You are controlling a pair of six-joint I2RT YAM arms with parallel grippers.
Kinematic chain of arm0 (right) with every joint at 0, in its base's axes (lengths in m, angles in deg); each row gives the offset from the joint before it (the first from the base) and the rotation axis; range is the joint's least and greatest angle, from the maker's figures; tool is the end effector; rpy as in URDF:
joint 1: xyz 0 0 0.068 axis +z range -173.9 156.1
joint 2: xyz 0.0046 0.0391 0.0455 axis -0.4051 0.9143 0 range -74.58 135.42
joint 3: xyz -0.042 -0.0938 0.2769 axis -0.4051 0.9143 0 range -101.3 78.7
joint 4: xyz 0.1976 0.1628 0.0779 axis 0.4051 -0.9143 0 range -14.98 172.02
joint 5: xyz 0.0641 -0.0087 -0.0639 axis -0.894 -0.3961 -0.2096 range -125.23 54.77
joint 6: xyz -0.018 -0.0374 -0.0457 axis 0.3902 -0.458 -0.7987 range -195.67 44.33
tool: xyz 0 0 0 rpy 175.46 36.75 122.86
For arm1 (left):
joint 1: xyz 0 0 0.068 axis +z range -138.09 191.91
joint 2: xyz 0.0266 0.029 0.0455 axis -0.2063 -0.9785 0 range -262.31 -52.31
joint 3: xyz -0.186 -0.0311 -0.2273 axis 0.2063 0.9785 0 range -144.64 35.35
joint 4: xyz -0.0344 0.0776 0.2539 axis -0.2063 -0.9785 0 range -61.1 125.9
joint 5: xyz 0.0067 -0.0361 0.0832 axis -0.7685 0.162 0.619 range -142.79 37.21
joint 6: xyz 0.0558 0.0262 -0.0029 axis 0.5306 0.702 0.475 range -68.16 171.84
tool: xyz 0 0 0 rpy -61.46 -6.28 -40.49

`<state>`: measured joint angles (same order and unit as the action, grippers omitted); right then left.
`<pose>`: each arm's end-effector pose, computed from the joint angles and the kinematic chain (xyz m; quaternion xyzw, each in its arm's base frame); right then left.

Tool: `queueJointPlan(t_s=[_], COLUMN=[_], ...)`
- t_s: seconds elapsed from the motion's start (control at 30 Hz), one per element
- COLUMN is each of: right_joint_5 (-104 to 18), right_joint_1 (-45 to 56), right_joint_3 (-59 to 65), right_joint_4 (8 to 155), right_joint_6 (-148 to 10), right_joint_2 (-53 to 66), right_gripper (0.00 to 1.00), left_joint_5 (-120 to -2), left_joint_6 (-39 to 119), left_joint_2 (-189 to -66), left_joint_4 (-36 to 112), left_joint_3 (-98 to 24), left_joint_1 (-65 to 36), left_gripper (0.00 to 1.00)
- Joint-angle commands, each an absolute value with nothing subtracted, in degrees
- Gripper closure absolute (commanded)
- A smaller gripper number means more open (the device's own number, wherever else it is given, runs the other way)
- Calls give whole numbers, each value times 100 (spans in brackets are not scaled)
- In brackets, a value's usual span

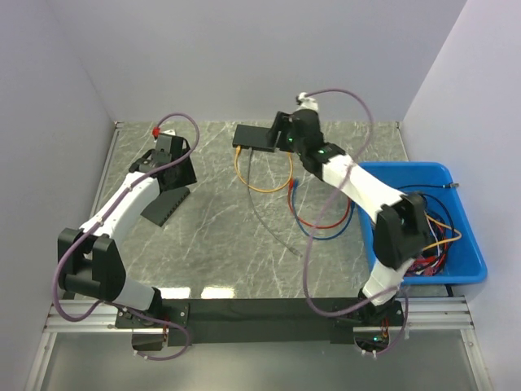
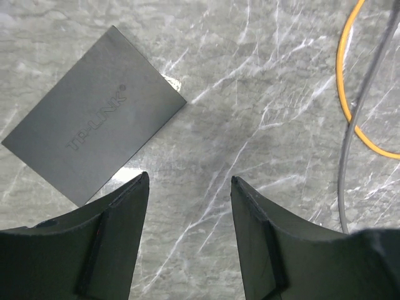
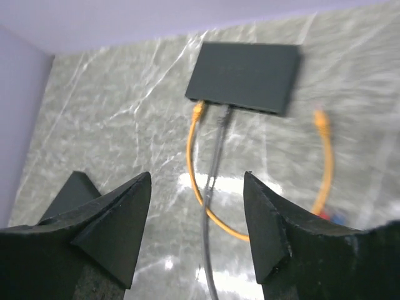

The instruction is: Insert the plug into the switch port

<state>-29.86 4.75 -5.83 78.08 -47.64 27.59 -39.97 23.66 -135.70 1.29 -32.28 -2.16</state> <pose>0.3974 0.2121 0.3309 0.0219 0.8262 0.2325 0.5127 0.3146 -0.0682 0.2962 -0.1525 0.9232 -0.0234 0.3520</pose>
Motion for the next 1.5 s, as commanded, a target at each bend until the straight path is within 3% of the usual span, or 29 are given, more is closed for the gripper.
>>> queueJointPlan(t_s=[0.0,0.43,1.47], right_joint_5=[-2110,-1915,-1387], right_joint_1=[432,440,440], right_joint_3=[213,1708,399], right_joint_4=[7728,6937,6287], right_joint_6=[-4659,-4166,-4263], right_joint_2=[2132,1964,3836], right_gripper=[34,57,75], left_joint_5=[-3794,-4004,-4356], left_joint_6=[2459,2618,2644], left_joint_2=[-13168,-12815,-12877], left_joint_4=[330,515,497], left_joint_3=[-3153,-3065,-3118], left_joint_1=[-216,-277,-286], left_gripper=[39,42,47])
